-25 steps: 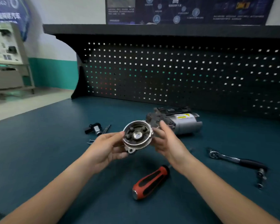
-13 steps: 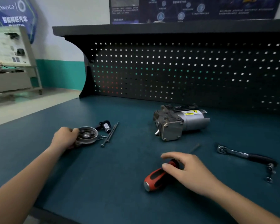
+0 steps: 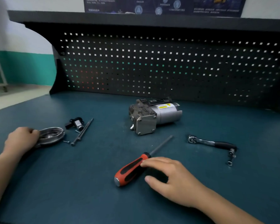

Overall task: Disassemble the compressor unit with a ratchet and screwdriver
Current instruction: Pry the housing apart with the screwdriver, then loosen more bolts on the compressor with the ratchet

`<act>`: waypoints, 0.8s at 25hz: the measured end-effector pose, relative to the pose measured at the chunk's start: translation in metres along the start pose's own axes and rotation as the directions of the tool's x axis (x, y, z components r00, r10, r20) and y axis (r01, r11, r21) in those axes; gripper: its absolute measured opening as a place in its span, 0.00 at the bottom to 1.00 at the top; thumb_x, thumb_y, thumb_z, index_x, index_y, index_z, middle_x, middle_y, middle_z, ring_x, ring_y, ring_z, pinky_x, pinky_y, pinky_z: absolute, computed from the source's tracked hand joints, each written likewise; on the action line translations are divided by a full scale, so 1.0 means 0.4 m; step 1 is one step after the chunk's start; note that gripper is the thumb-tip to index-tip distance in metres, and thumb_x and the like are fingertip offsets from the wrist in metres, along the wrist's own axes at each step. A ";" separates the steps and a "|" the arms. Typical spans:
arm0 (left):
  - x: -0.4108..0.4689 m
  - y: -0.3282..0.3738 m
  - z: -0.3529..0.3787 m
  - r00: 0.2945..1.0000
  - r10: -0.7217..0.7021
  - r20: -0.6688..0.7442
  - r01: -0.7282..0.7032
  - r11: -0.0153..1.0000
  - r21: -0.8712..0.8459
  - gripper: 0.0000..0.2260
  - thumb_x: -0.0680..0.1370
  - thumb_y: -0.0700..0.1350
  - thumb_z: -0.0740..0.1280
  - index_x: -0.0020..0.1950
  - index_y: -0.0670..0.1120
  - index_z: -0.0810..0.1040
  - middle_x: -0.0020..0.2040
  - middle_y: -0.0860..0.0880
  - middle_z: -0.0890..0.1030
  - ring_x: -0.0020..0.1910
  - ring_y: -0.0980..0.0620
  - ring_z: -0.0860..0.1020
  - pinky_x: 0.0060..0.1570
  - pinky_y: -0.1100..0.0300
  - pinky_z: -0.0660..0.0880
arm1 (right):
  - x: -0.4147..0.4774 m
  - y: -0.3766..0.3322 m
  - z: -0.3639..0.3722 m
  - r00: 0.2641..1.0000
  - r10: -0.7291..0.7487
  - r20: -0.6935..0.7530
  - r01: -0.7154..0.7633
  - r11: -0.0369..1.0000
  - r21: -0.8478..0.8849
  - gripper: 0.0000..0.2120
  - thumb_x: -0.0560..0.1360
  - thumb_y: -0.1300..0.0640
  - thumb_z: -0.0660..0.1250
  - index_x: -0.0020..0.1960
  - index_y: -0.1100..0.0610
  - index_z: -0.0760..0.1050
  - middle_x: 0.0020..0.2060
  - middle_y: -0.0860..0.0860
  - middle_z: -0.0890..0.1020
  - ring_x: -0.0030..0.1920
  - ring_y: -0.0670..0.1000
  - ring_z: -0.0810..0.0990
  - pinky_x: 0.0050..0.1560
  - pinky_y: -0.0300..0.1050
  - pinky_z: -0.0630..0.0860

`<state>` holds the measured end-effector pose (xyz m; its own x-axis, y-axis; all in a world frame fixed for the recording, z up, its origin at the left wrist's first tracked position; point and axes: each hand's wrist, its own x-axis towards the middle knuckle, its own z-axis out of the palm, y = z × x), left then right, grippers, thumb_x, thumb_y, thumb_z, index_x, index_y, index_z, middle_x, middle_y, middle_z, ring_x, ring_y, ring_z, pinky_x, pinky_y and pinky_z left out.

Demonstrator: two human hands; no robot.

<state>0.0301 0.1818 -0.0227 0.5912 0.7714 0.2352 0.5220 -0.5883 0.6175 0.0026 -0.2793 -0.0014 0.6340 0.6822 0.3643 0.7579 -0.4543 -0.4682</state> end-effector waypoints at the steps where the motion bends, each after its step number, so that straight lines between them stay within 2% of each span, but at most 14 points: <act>1: -0.010 -0.001 -0.011 1.000 -0.022 -0.016 0.022 1.000 -0.015 0.13 0.77 0.42 0.60 0.35 0.40 0.77 0.39 0.37 0.79 0.41 0.36 0.77 0.44 0.48 0.74 | 0.000 0.001 0.005 1.000 0.007 0.011 -0.007 1.000 0.003 0.18 0.73 0.48 0.64 0.62 0.47 0.75 0.60 0.36 0.74 0.62 0.32 0.67 0.65 0.27 0.60; 4: -0.030 -0.001 -0.025 0.996 -0.073 -0.049 0.072 0.997 -0.033 0.12 0.77 0.42 0.60 0.41 0.38 0.79 0.44 0.34 0.79 0.45 0.34 0.77 0.48 0.46 0.74 | 0.004 -0.011 0.024 0.994 0.046 0.097 -0.045 0.999 -0.014 0.22 0.74 0.41 0.63 0.67 0.39 0.67 0.63 0.25 0.58 0.65 0.26 0.54 0.64 0.23 0.52; 6: -0.041 0.012 -0.026 0.996 -0.061 -0.059 0.060 0.998 -0.021 0.12 0.77 0.42 0.60 0.42 0.36 0.80 0.46 0.33 0.79 0.47 0.33 0.76 0.49 0.46 0.73 | 0.010 -0.019 0.038 0.990 0.033 0.136 -0.021 0.996 -0.090 0.26 0.73 0.37 0.60 0.69 0.36 0.61 0.66 0.28 0.55 0.66 0.27 0.49 0.64 0.25 0.50; 8: -0.045 0.020 -0.022 0.997 -0.028 -0.068 0.027 0.999 -0.016 0.12 0.77 0.42 0.61 0.44 0.36 0.81 0.48 0.33 0.79 0.49 0.34 0.76 0.49 0.48 0.72 | 0.015 -0.026 0.048 0.989 0.024 0.143 0.000 0.986 -0.166 0.29 0.72 0.35 0.59 0.71 0.37 0.57 0.69 0.33 0.54 0.68 0.32 0.50 0.66 0.31 0.55; 12: -0.053 0.026 -0.009 1.000 0.016 -0.020 -0.016 1.000 -0.010 0.13 0.78 0.46 0.62 0.51 0.38 0.81 0.50 0.36 0.80 0.52 0.35 0.76 0.49 0.48 0.72 | 0.015 -0.038 0.051 0.995 0.023 0.098 0.000 0.974 -0.225 0.31 0.72 0.35 0.59 0.72 0.40 0.55 0.63 0.37 0.55 0.64 0.38 0.59 0.63 0.36 0.64; 15: -0.060 0.044 -0.005 0.978 0.170 -0.122 -0.151 0.976 0.154 0.16 0.77 0.48 0.66 0.60 0.40 0.76 0.58 0.33 0.74 0.53 0.30 0.74 0.54 0.40 0.72 | 0.015 -0.045 0.051 0.997 0.035 0.075 -0.019 0.977 -0.212 0.28 0.71 0.35 0.60 0.68 0.41 0.60 0.62 0.39 0.57 0.61 0.42 0.66 0.57 0.38 0.68; 17: -0.073 0.052 0.000 0.916 0.369 -0.156 -0.337 0.920 0.198 0.14 0.74 0.45 0.70 0.58 0.43 0.77 0.52 0.36 0.75 0.48 0.31 0.74 0.49 0.39 0.73 | 0.016 -0.048 0.049 0.996 0.052 0.076 -0.036 0.980 -0.197 0.27 0.70 0.35 0.60 0.66 0.42 0.61 0.66 0.38 0.57 0.63 0.44 0.66 0.58 0.40 0.67; 18: -0.084 0.057 0.001 0.888 0.447 -0.107 -0.419 0.883 0.210 0.12 0.73 0.44 0.71 0.55 0.44 0.78 0.47 0.39 0.76 0.46 0.33 0.75 0.47 0.40 0.74 | 0.017 -0.049 0.049 0.995 0.055 0.083 -0.038 0.980 -0.196 0.27 0.71 0.35 0.61 0.66 0.43 0.61 0.69 0.38 0.56 0.66 0.44 0.64 0.60 0.40 0.65; 20: -0.113 0.069 0.010 0.863 0.503 0.033 -0.499 0.842 0.206 0.11 0.71 0.42 0.73 0.52 0.43 0.81 0.44 0.40 0.77 0.44 0.35 0.77 0.47 0.41 0.76 | 0.016 -0.052 0.047 0.994 0.044 0.099 -0.023 0.979 -0.203 0.29 0.71 0.35 0.61 0.68 0.44 0.60 0.70 0.38 0.58 0.68 0.44 0.61 0.63 0.40 0.63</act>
<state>0.0202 0.1299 -0.0194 0.7937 0.3617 0.4890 0.2712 -0.9301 0.2478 -0.0121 -0.2547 -0.0043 0.6485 0.7147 0.2619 0.7583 -0.5769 -0.3035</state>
